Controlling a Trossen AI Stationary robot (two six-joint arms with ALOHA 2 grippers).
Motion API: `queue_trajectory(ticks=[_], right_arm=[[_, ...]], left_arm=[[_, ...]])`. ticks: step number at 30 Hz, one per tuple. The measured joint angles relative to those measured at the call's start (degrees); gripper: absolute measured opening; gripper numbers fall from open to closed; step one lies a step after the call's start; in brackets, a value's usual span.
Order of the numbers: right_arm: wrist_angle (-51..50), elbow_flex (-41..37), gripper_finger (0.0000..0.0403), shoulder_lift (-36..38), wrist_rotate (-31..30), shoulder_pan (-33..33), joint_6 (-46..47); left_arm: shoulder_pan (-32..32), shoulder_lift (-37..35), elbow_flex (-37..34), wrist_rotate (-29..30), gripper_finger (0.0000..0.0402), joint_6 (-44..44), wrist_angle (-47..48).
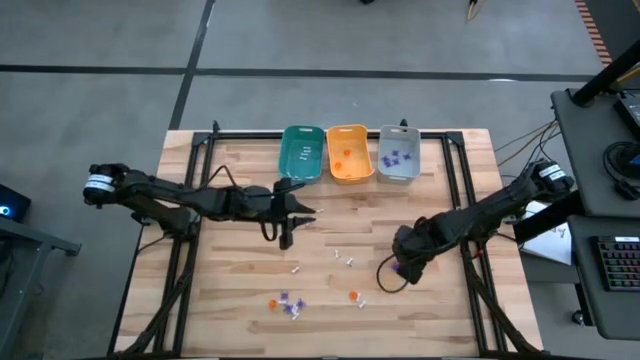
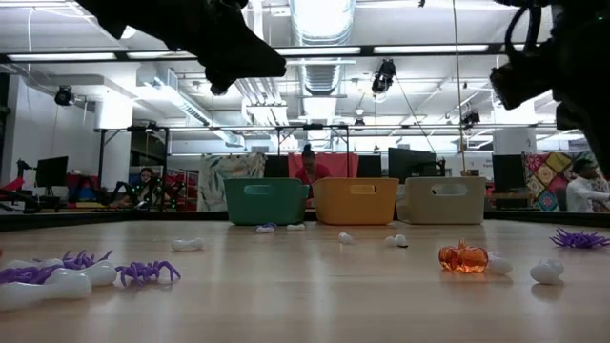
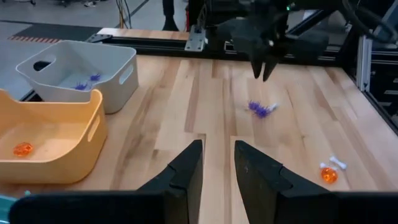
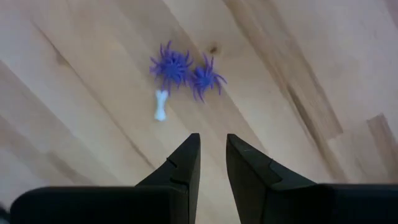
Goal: Sort Halloween decoration
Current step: Put the purple spider toy into the gray bin
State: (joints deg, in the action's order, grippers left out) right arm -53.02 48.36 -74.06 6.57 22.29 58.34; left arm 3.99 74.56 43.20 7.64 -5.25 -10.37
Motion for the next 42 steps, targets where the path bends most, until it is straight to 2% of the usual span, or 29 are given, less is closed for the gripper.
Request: queue_trajectory(ticks=[5, 13, 19, 30, 36, 42], right_arm=[[2.10, -0.02, 0.0068, -5.21, -0.93, 1.99, -7.12], [5.94, -0.04, 0.0068, -10.09, -4.39, 1.97, -11.75], [7.13, -0.04, 0.0066, -11.23, -9.44, 1.91, -12.01], [7.54, 0.00, 0.0039, -13.80, -11.38, 1.70, -12.83], [7.71, -0.04, 0.0034, -13.43, -17.20, 1.09, -14.49], [7.80, -0.04, 0.0034, -11.53, -21.50, -2.53, -18.33]], left_arm=[[0.00, 0.03, 0.00, 0.01, 0.0076, -0.01, -0.48], [0.00, 0.03, 0.00, 0.87, 0.0076, 0.00, -0.70], [0.00, 0.03, 0.00, 0.98, 0.0076, 0.00, -0.72], [0.00, 0.03, 0.01, 1.01, 0.0076, 0.00, -0.76], [0.00, 0.03, 0.00, 1.03, 0.0076, 0.06, -0.76], [-0.02, 0.03, 0.00, 2.47, 0.0076, 0.17, -0.80]])
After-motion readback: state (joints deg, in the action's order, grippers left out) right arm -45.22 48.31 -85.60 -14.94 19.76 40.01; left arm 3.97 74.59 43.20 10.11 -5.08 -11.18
